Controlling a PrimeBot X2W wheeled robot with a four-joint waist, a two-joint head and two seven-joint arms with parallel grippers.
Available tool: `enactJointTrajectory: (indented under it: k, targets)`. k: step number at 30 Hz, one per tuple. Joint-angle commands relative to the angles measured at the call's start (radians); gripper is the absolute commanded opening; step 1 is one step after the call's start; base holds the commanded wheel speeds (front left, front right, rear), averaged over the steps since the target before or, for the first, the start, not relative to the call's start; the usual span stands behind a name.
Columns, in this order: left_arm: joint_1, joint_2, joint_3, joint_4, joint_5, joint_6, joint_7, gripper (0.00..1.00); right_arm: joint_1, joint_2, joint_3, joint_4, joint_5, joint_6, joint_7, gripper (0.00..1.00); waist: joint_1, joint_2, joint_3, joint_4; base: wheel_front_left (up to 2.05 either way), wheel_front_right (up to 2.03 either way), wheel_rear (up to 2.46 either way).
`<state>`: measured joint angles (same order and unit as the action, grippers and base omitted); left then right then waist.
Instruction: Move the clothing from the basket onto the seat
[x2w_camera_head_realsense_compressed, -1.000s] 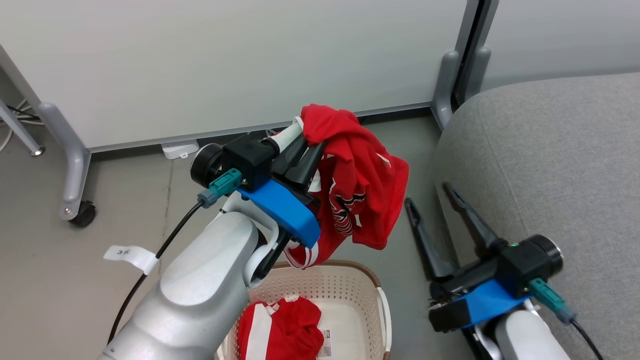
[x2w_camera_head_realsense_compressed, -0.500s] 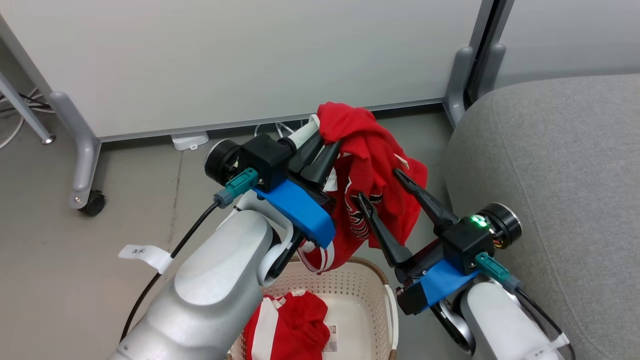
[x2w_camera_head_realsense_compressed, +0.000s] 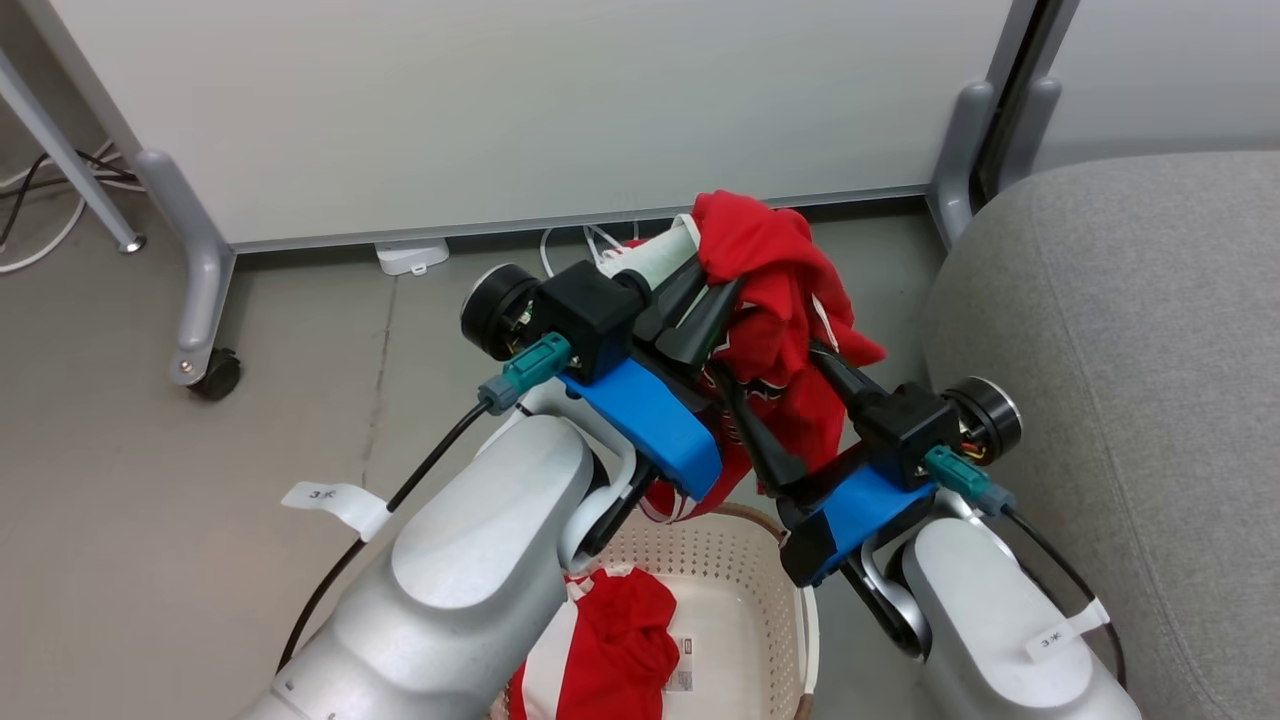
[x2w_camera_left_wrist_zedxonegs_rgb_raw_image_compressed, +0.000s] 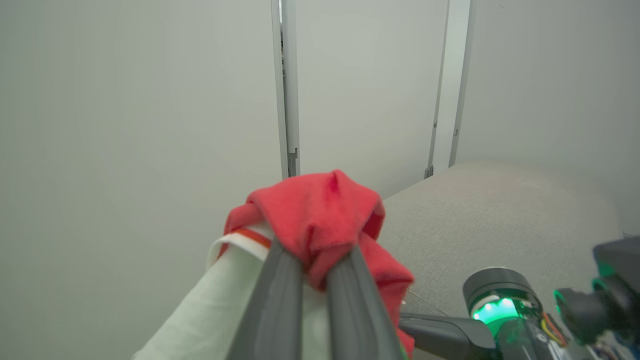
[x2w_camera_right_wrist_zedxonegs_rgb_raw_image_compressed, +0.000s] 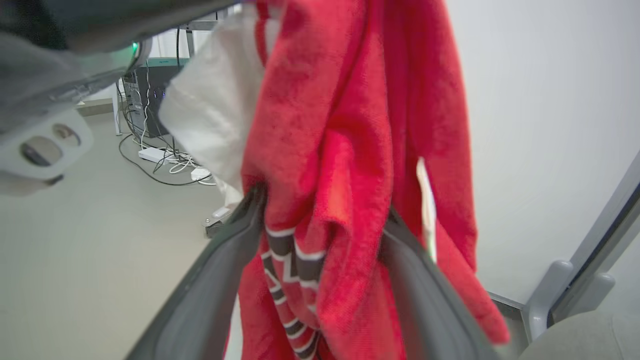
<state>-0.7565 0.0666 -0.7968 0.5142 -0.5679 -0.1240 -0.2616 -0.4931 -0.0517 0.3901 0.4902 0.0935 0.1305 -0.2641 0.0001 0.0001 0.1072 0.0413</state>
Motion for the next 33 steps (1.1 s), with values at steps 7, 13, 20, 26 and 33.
enactJointTrajectory:
  k: [7,13,20,26,33]
  targets:
    - [-0.014,-0.009,-0.010,-0.006,-0.004,-0.006,-0.005,0.00,-0.030,0.002,0.016,0.017,0.045,0.000,-0.001,0.00,-0.0001,-0.0001,0.001,0.014,0.00,0.00,0.00]
    - [-0.005,-0.012,-0.002,0.001,0.004,-0.007,-0.005,0.00,-0.020,0.002,0.020,0.020,0.050,0.000,-0.001,0.00,-0.0001,-0.0001,-0.005,0.011,0.00,0.00,0.00]
    - [0.006,-0.013,0.003,0.004,0.012,-0.008,-0.005,0.00,-0.013,0.002,0.027,0.015,0.059,0.000,-0.001,0.00,-0.0001,-0.0001,-0.010,0.003,0.00,0.00,0.00]
    - [0.006,-0.014,0.008,0.005,0.016,-0.009,-0.005,0.00,-0.015,0.002,0.027,0.013,0.061,0.000,-0.001,0.00,-0.0001,-0.0001,-0.007,0.001,0.00,0.00,0.00]
    - [0.008,-0.014,0.011,0.011,0.023,-0.008,-0.005,0.00,-0.017,0.002,0.029,0.009,0.064,0.000,-0.001,0.00,-0.0001,-0.0001,-0.006,0.000,0.00,0.00,0.00]
